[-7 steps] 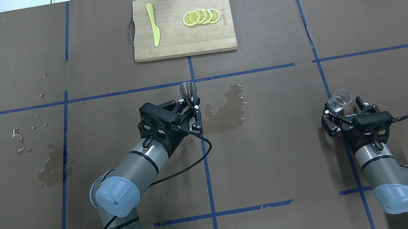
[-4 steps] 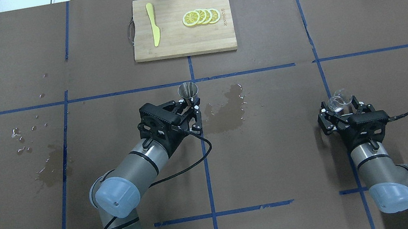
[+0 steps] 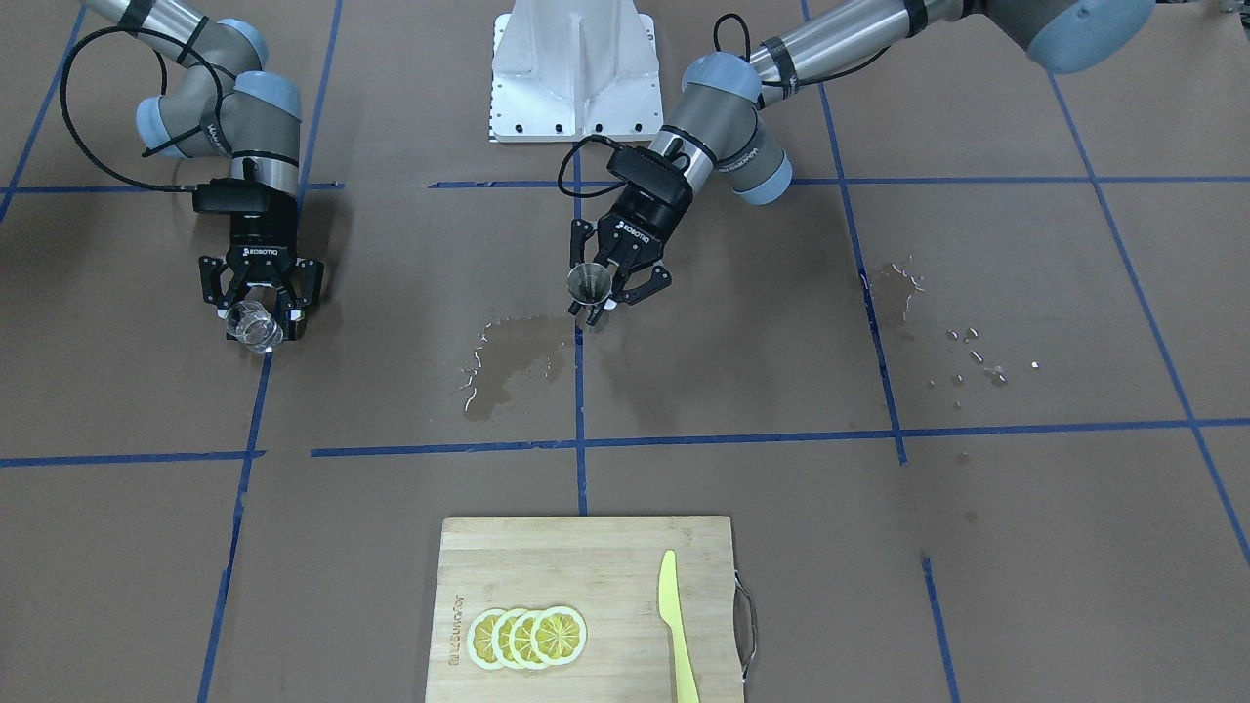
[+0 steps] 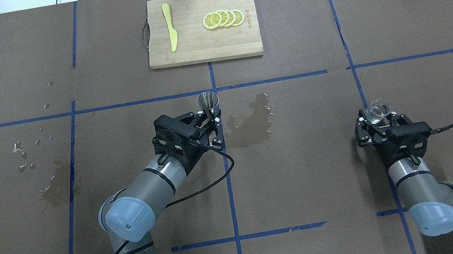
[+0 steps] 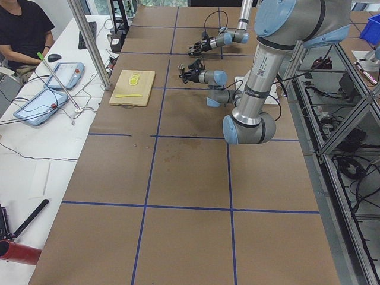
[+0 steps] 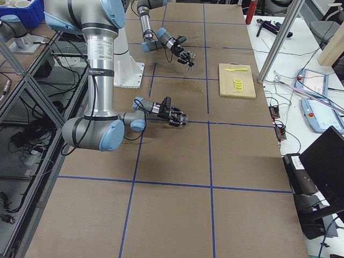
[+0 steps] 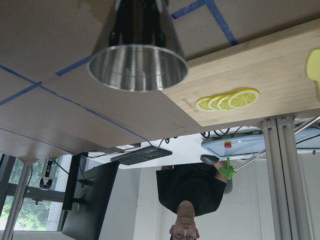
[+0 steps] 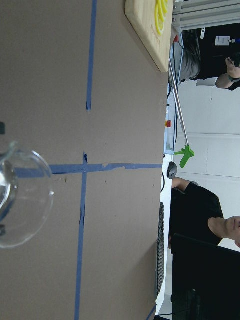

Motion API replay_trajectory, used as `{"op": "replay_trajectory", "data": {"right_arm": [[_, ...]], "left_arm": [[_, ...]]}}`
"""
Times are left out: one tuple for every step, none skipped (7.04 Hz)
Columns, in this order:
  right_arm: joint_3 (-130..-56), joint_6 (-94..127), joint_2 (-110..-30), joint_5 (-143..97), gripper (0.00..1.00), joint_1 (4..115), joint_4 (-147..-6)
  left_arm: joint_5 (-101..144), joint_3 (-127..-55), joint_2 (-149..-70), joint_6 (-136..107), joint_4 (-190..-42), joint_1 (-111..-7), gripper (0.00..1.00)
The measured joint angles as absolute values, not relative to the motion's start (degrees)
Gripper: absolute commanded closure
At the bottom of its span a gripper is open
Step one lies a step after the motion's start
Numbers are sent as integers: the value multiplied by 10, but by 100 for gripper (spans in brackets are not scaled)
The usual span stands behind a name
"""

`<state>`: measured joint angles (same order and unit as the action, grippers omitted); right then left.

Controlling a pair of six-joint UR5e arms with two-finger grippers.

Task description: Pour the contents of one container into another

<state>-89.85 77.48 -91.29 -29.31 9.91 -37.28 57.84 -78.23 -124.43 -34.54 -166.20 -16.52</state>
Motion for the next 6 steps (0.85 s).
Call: {"op": "replay_trajectory", "data": {"right_arm": [[-891, 771, -912, -294, 93, 100, -355], [-887, 765, -911, -298, 95, 102, -341], [-887, 748, -900, -308, 100, 109, -333], [-892, 714, -882, -317, 100, 123, -329], [-905, 681, -869, -324, 100, 135, -328], [-927, 646, -863, -336, 98, 147, -328]], "left_arm": [[578, -782, -1243, -345, -1662, -165, 100], [578, -783, -1243, -345, -1663, -165, 100], [578, -783, -1242, -345, -1663, -165, 100], [578, -783, -1242, -345, -1664, -165, 100], [578, -784, -1242, -346, -1666, -165, 100], [578, -784, -1242, -347, -1670, -165, 100]]}}
